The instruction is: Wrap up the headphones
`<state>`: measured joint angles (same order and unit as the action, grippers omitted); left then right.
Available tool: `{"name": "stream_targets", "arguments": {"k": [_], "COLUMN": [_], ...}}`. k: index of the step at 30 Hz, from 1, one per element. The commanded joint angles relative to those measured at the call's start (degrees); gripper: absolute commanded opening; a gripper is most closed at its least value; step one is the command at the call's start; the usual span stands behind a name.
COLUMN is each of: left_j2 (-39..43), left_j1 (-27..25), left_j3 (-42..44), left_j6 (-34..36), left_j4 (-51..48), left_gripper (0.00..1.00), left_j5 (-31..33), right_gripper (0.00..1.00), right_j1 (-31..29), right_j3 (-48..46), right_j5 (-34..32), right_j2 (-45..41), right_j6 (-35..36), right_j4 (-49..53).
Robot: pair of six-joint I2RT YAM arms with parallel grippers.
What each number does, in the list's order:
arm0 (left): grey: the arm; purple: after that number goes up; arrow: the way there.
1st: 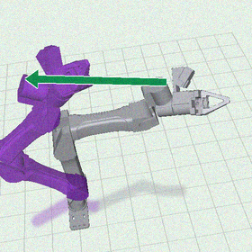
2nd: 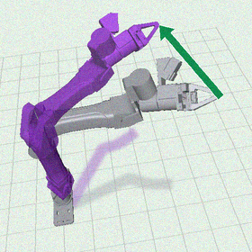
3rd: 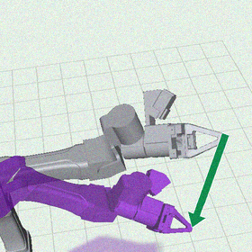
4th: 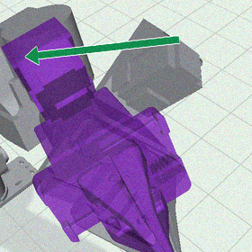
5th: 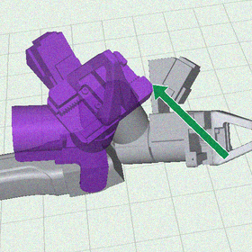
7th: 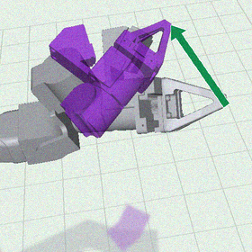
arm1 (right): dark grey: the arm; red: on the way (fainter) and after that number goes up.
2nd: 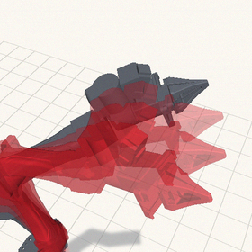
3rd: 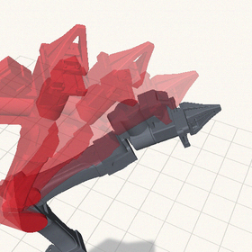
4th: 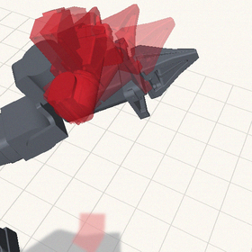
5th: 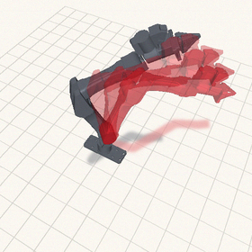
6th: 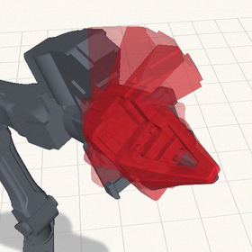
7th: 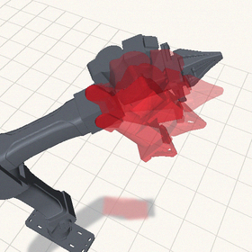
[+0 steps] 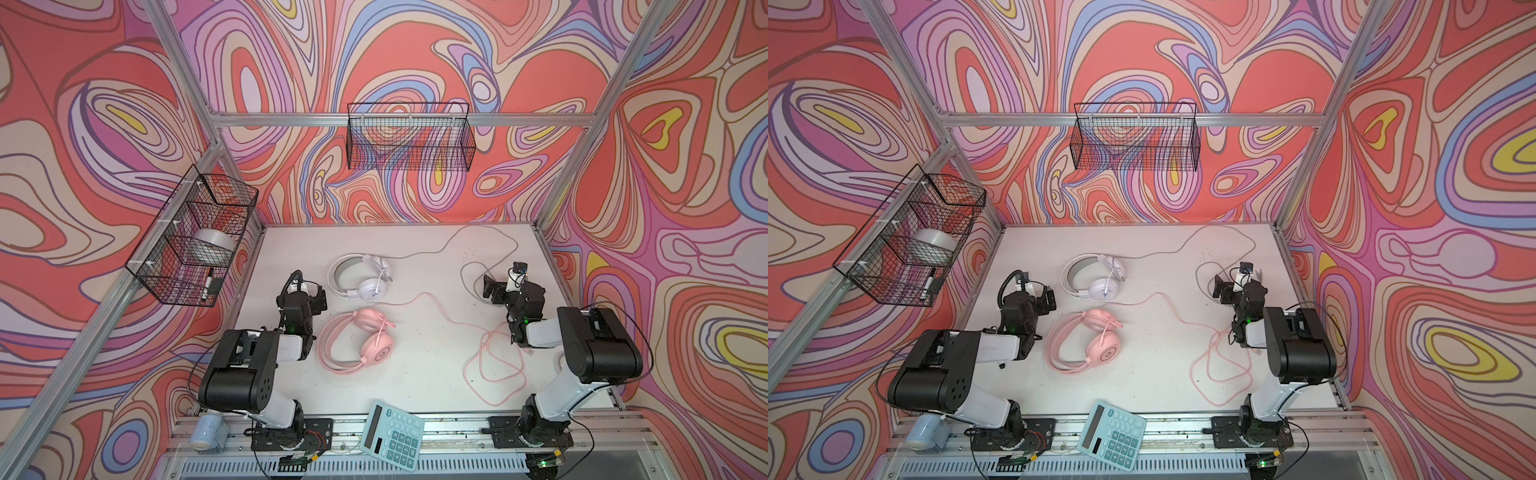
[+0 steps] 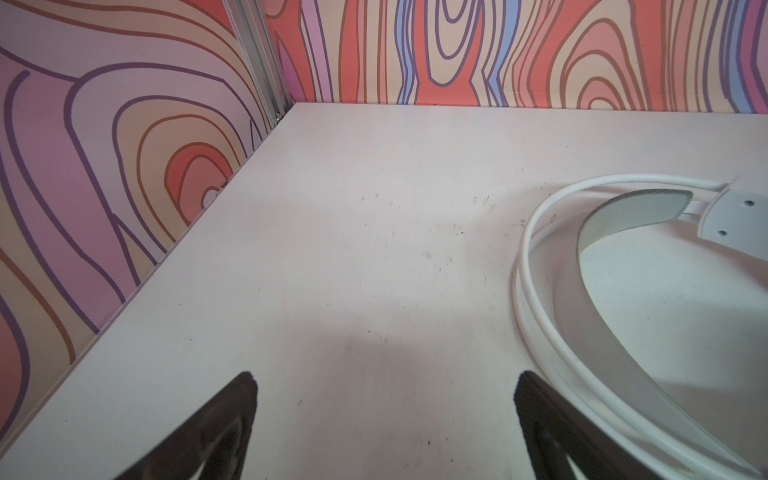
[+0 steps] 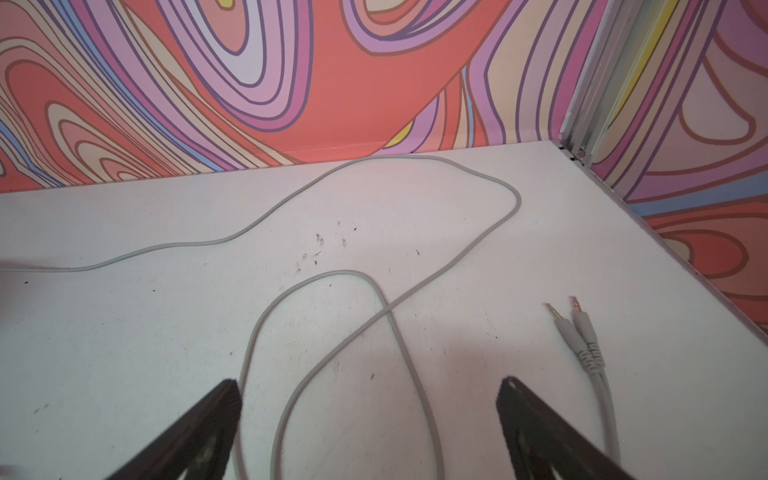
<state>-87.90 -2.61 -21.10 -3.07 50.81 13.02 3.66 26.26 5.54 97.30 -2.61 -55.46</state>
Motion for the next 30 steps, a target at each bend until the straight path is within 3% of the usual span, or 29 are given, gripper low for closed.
{"name": "stream_targets", "arguments": {"k": [1, 4, 7, 12, 17, 20, 24, 30], "left_j2": [-0.3, 0.8, 2.5, 10.3, 18.6, 21.4, 23.3, 28.6], "left_j1": [0.3, 0.3, 0.2, 0.1, 0.1, 0.1, 0.1, 0.1], "left_j3": [0.4, 0.1, -0.1, -6.7, -16.6, -23.9, -33.5, -36.9], "left_j6": [0.9, -0.2, 0.9, 0.2, 3.9, 0.5, -3.8, -13.6], "left_j4": [1.9, 0.4, -0.9, -18.3, -32.5, -45.0, -63.1, -75.6], "left_gripper": [1.00, 1.00, 1.00, 1.00, 1.00, 1.00, 1.00, 1.00], "left_j5": [-0.1, 2.0, 0.2, 2.8, 2.1, 4.5, -0.1, -5.3], "right_gripper": [0.98, 0.99, 0.98, 0.98, 0.99, 0.98, 0.98, 0.99], "right_j1": [-0.4, -0.4, -0.4, -0.4, -0.4, -0.4, -0.4, -0.5], "right_j3": [0.0, -0.1, -0.1, 2.2, 6.9, 9.1, 15.8, 20.8], "right_j5": [-0.6, -0.4, -1.4, -2.4, -6.2, -8.0, -8.5, -2.7], "right_j2": [0.5, 0.5, -0.2, -4.8, -12.2, -16.0, -19.6, -22.8], "right_j6": [0.3, 0.3, -0.1, -0.4, -2.4, -5.2, -7.6, -6.2], "right_j4": [0.0, -0.3, 0.2, 8.1, 20.6, 24.3, 37.3, 49.5]}}
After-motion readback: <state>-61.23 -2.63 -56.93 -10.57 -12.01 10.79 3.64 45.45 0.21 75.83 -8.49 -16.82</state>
